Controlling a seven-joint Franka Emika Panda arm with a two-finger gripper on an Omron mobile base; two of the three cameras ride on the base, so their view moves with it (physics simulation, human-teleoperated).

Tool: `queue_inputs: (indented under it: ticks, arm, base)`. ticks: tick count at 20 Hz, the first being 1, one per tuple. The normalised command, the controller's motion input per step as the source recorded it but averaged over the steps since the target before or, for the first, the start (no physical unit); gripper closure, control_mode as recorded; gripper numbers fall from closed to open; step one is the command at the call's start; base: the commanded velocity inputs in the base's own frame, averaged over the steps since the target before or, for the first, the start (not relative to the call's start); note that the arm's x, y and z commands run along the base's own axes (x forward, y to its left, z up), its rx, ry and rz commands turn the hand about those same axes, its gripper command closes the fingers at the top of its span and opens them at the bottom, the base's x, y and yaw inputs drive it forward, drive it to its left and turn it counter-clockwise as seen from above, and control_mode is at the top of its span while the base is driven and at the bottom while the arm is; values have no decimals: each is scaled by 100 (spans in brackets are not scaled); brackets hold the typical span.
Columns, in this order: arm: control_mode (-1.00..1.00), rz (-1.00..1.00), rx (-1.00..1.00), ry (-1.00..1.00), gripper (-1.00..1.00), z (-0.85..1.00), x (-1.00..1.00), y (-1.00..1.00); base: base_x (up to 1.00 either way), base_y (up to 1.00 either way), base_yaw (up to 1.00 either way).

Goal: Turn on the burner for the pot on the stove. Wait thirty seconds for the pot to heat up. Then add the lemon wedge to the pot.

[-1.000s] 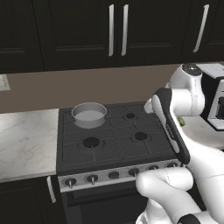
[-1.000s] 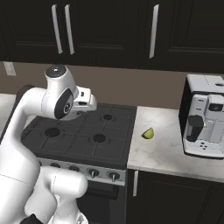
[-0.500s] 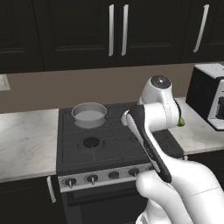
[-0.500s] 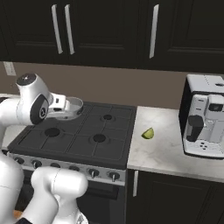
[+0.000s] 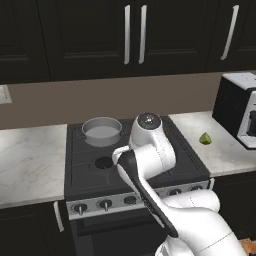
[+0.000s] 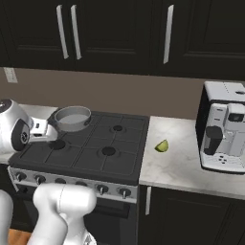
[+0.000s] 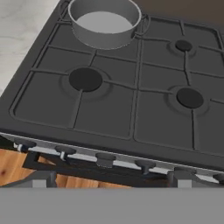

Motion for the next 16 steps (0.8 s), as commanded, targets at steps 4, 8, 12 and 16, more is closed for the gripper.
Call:
queue_inputs:
  ticks: [4,8,12,16]
  arm:
    - [-100,0,0,-5,-100,-66,-18,58]
    - [-100,0,0,-5,-100,-57,-6,48]
    - [-100,1,0,-5,-100,-36,-3,30]
    - [-100,0,-1,-16,-100,-33,-2,11]
  base:
    - [0,0,0]
    - [0,0,0]
    - [0,0,0]
    - [0,0,0]
